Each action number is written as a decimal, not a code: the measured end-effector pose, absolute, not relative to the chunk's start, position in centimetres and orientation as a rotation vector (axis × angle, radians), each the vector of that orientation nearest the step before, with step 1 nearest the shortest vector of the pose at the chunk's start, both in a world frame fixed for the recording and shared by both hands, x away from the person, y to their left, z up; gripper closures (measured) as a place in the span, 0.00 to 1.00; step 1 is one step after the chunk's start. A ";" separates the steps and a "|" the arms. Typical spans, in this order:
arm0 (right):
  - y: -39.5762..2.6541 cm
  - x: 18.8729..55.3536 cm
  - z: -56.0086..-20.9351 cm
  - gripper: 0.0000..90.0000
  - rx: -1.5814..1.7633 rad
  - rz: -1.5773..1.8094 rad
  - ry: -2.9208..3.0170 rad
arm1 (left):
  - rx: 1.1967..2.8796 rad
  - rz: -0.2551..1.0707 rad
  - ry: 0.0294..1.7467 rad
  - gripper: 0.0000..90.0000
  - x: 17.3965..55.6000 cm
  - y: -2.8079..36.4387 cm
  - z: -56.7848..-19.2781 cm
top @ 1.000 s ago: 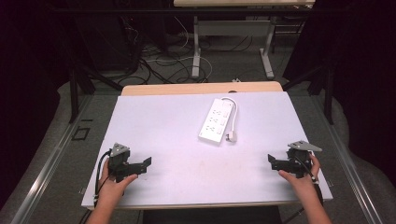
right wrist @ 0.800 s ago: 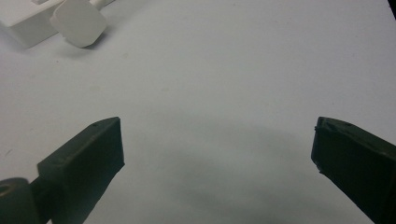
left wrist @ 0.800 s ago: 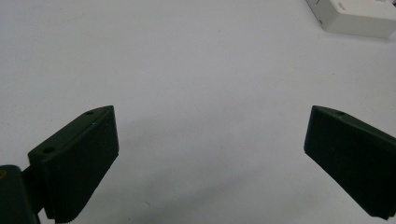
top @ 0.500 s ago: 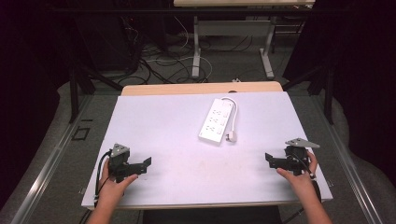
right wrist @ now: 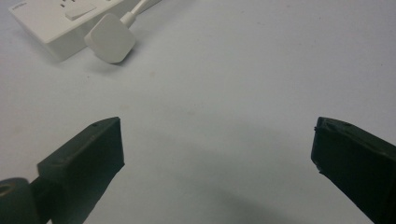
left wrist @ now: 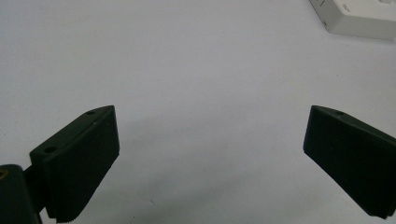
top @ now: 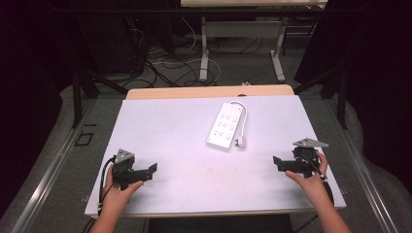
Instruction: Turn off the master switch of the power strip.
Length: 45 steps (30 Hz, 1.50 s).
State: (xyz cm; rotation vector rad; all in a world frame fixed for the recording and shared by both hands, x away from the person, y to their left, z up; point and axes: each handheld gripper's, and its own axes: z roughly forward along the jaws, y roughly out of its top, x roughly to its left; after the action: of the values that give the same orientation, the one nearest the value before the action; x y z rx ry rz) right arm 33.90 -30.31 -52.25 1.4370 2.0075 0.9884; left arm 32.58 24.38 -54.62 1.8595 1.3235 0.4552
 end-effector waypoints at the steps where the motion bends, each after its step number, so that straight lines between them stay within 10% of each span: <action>1: -30.2 34.0 -52.0 0.02 1.439 0.985 2.010 | 1.864 0.456 1.322 0.04 32.6 24.4 -54.6; 45: -26.8 38.8 -45.9 0.02 1.330 0.914 2.175 | 1.856 0.457 1.328 0.05 32.7 24.6 -54.7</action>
State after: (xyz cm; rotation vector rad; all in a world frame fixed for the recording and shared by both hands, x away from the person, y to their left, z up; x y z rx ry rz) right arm 38.75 -26.84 -45.89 1.3297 2.1750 0.9137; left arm 32.68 24.61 -54.70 1.8563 1.3278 0.4567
